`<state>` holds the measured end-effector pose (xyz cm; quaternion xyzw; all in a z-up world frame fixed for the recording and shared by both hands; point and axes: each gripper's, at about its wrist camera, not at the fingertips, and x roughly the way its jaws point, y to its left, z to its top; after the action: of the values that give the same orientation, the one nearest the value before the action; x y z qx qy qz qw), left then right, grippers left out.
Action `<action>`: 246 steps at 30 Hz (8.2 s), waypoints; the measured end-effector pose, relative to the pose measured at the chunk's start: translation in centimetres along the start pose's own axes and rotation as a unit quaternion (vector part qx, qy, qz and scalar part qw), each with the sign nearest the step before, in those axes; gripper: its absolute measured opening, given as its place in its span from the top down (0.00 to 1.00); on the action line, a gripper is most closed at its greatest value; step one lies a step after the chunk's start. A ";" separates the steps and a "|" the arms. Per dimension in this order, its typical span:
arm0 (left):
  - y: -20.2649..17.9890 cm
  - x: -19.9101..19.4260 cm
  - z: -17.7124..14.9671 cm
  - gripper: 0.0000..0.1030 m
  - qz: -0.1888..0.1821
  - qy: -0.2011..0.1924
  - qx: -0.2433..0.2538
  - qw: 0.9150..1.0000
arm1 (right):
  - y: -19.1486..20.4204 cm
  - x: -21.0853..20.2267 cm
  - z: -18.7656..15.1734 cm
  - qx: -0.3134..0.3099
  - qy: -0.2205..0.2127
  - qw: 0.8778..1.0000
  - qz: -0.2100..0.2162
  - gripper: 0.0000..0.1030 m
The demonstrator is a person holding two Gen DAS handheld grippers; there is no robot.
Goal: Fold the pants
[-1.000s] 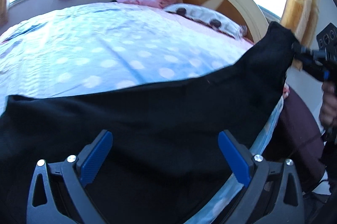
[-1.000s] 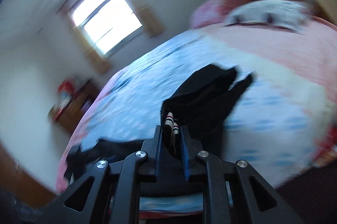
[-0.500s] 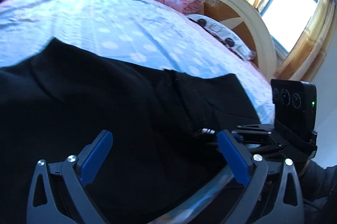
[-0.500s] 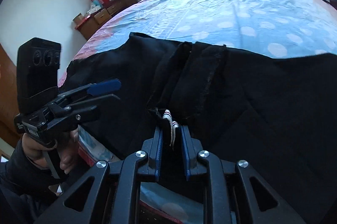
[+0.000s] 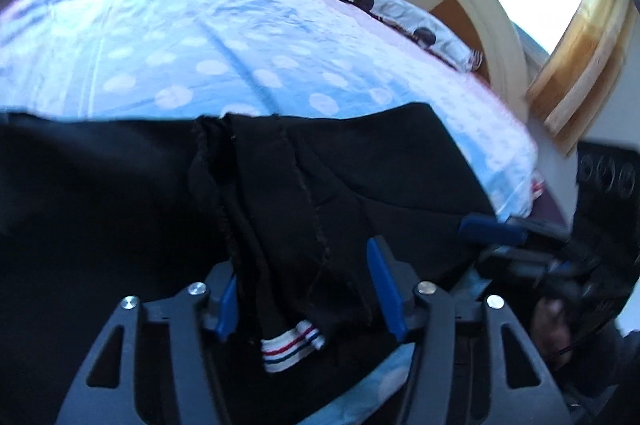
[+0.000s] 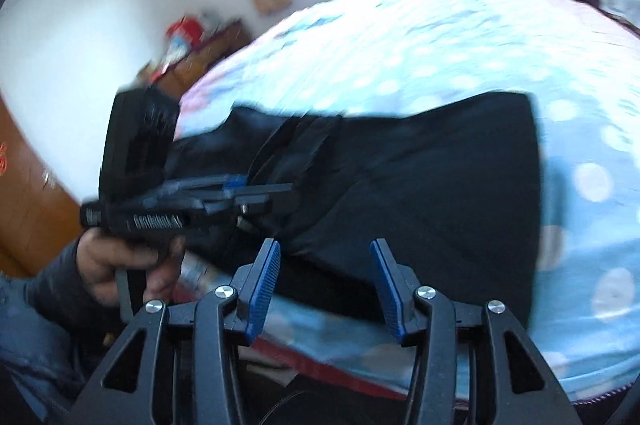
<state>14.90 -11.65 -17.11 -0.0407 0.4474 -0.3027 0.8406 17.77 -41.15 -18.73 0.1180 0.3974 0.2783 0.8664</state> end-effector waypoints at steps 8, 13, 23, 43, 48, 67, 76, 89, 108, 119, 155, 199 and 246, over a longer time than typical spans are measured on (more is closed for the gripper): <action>-0.1 0.0 0.5 0.91 0.055 -0.005 0.021 0.998 | -2.0 -1.7 -0.1 0.049 -0.042 0.998 -0.001 0.53; 1.8 -4.0 0.2 0.92 0.068 -0.039 -0.001 0.997 | -2.2 -3.5 0.2 0.060 -0.084 0.995 0.009 0.52; 6.7 -5.9 -3.0 0.92 0.073 -0.028 -0.059 0.995 | 0.7 -0.7 0.1 0.014 -0.046 0.999 0.002 0.52; 7.7 -5.6 -2.9 0.91 0.002 -0.031 -0.106 0.994 | -1.3 0.6 0.1 0.046 -0.005 0.998 -0.042 0.52; 10.8 -4.6 -4.1 0.85 -0.037 -0.020 -0.178 0.983 | -1.4 -0.9 0.9 0.050 -0.034 0.998 -0.034 0.46; 7.6 -2.5 0.8 0.14 0.220 -0.028 0.006 0.975 | -2.0 6.9 7.2 -0.040 0.031 0.984 -0.172 0.42; 7.9 -2.7 0.2 0.13 0.212 -0.027 -0.001 0.977 | -0.8 3.0 6.1 -0.023 0.003 0.986 -0.163 0.40; 8.1 -2.2 0.0 0.05 0.210 -0.034 -0.003 0.977 | 2.1 2.5 -2.7 -0.087 0.057 0.979 -0.176 0.39; 8.9 -6.7 -4.1 0.05 0.220 -0.050 -0.040 0.973 | 10.2 7.3 4.4 -0.170 0.020 0.981 -0.088 0.37; 19.1 -18.9 -6.9 0.05 0.326 -0.085 -0.083 0.938 | 11.5 13.5 3.9 -0.188 0.072 0.975 -0.093 0.28; 33.2 -22.0 -9.6 0.69 0.178 -0.085 -0.199 0.960 | 14.5 12.0 0.0 -0.131 0.029 0.991 0.010 0.27; -0.2 -8.2 7.7 0.83 -0.112 -0.058 -0.027 0.992 | -4.2 -3.2 0.9 0.162 -0.157 0.960 -0.168 0.27; 6.5 -5.9 -3.5 0.11 0.123 -0.122 -0.028 0.985 | -0.3 -2.7 2.2 0.014 0.038 0.975 -0.217 0.37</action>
<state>12.79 -2.46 -17.13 -0.0459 0.3515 -0.1774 0.9181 18.10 -42.95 -15.71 0.0303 0.4502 0.0827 0.8885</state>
